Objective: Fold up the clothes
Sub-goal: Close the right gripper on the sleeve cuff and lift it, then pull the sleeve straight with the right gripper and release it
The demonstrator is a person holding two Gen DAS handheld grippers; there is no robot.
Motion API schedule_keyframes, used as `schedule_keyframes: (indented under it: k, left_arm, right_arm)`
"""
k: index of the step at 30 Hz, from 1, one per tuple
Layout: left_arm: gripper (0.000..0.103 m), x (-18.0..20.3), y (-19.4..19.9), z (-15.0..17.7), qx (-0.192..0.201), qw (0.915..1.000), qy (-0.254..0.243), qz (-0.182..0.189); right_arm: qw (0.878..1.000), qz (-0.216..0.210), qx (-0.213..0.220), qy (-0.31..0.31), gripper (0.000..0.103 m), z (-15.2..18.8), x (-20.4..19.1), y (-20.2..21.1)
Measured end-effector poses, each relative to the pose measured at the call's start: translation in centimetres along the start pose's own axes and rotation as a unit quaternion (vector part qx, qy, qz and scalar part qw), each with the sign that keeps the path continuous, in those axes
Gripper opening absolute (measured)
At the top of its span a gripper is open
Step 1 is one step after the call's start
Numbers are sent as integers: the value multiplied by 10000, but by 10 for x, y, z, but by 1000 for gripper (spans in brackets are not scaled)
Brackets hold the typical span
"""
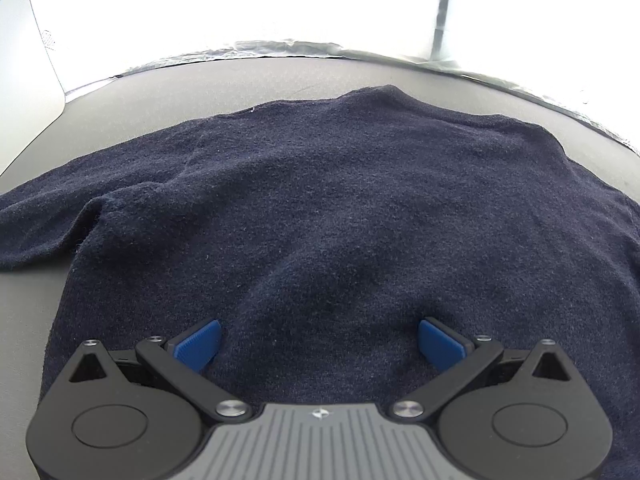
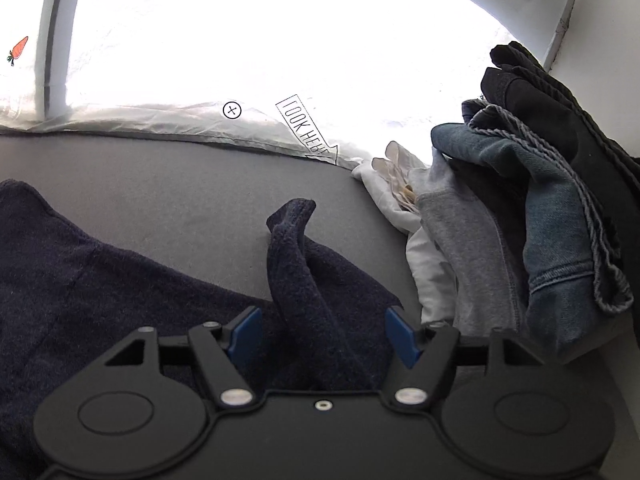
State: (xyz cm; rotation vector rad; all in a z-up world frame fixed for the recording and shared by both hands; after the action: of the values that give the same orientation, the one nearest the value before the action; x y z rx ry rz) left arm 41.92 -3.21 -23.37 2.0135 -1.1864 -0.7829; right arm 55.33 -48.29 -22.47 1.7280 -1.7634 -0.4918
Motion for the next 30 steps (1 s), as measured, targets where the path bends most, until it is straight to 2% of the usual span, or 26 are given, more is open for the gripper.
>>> schedule_keyframes:
  k: [1, 2, 3, 8, 11, 13, 17, 19, 23, 27, 28, 30]
  left_arm:
    - [103, 0, 0, 0, 4, 10000, 0, -1]
    - [103, 0, 0, 1, 8, 10000, 0, -1]
    - [103, 1, 0, 1, 9, 10000, -1, -1]
    - [103, 1, 0, 1, 32, 10000, 10, -2]
    - [103, 1, 0, 1, 44, 10000, 19, -10]
    - [103, 1, 0, 1, 45, 10000, 20, -10]
    - [103, 1, 0, 0, 50, 10000, 18, -11]
    - [103, 1, 1, 0, 54, 10000, 17, -10]
    - [103, 1, 1, 1, 62, 10000, 16, -7]
    - [103, 1, 1, 1, 70, 10000, 15, -4]
    - [103, 1, 1, 1, 73, 10000, 15, -3]
    - [103, 1, 1, 1, 77, 10000, 14, -2]
  right_arm:
    - [9999, -106, -84, -66, 60, 0, 2, -7]
    - [9996, -173, -198, -119, 32, 2, 4, -12]
    - [9995, -139, -200, -206, 13, 5, 7, -10]
    - [9964, 202, 79, -814, 13, 26, 28, 31]
    - [9890, 332, 249, -1420, 12, 51, 43, 69]
    - [9851, 440, 195, -1653, 11, 69, 51, 84]
    - [9744, 746, -348, -2090, 11, 112, 69, 91]
    - [9701, 754, -344, -2283, 12, 119, 73, 98]
    - [9778, 685, -67, -1979, 15, 101, 65, 101]
    - [9849, 523, 285, -1626, 32, 64, 58, 89]
    - [9851, 505, 376, -1598, 34, 54, 59, 84]
    - [9833, 502, 589, -1648, 46, 35, 64, 77]
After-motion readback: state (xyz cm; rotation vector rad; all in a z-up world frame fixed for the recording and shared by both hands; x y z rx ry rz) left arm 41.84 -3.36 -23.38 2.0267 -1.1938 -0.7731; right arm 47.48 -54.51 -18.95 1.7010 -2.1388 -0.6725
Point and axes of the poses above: each gripper's, at about its wrist camera, not at the fingertips, and y roughly against the way its jaws point, x to its right, z to its underside, the point moved 4 cm from there along -y, roughly the way its jaws point, and after that the axes turned 10 degrees about -z, right-handed, at the moved point
